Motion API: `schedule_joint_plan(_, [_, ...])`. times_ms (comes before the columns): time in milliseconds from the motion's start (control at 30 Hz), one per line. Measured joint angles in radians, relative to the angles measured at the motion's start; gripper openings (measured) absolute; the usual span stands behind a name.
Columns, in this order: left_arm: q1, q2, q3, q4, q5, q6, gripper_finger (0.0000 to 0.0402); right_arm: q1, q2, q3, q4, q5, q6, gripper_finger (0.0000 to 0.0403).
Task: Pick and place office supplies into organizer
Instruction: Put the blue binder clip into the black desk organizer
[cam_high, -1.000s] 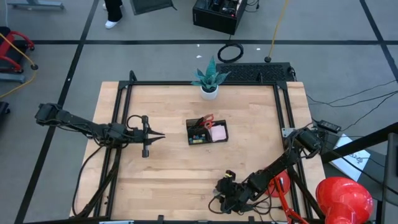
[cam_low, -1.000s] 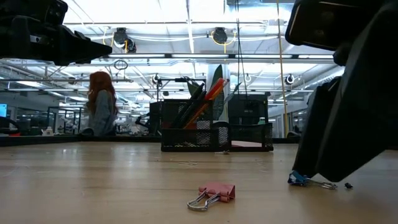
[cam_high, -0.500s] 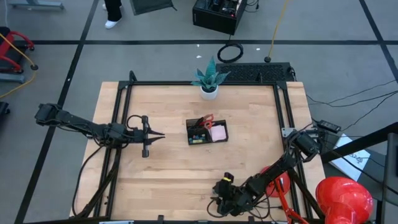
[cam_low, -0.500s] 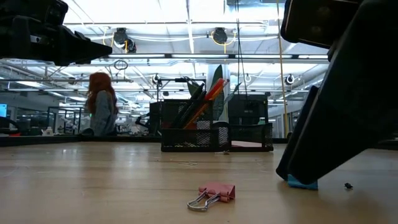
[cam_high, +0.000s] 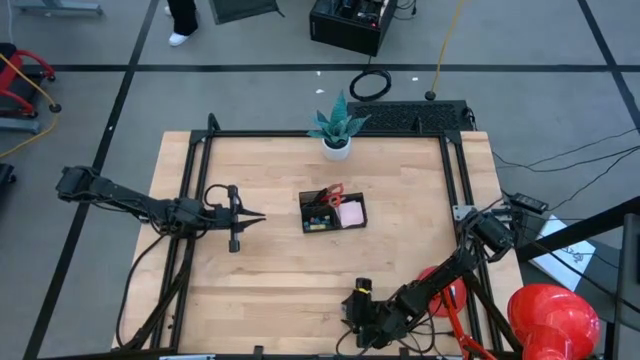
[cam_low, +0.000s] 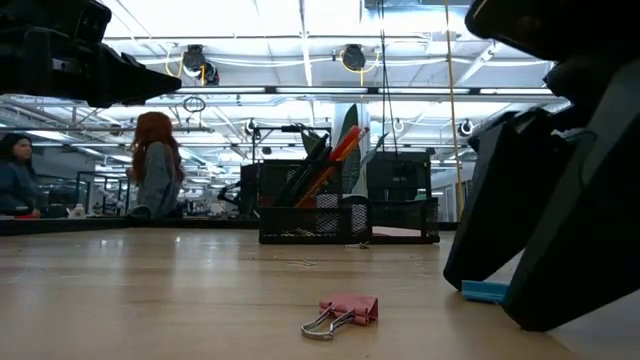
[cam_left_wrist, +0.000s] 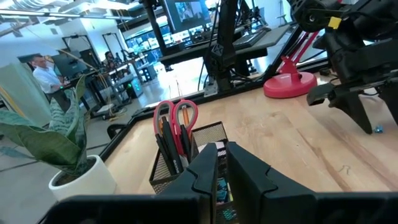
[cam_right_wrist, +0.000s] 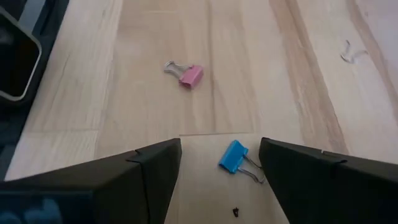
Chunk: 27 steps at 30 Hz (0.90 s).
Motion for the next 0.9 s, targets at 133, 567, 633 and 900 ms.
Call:
schedule_joint_plan(133, [0.0,0.0,0.0,0.0,-0.001,0.006,0.0042,-0.013,-0.007,0.0,0.001,-0.023,-0.104,0.0215])
schedule_joint_plan(567, [0.0,0.0,0.0,-0.015,-0.001,-0.028,0.0042,-0.038,-0.013,0.0,-0.018,-0.08,-0.118,0.0181])
schedule_joint_plan(633, [0.0,0.0,0.0,-0.015,-0.001,-0.031,0.0042,-0.038,-0.013,0.0,-0.017,-0.085,-0.125,0.0172])
schedule_joint_plan(900, [0.0,0.0,0.0,-0.016,-0.001,-0.077,0.0042,-0.044,-0.013,0.001,-0.013,-0.101,-0.152,0.0134])
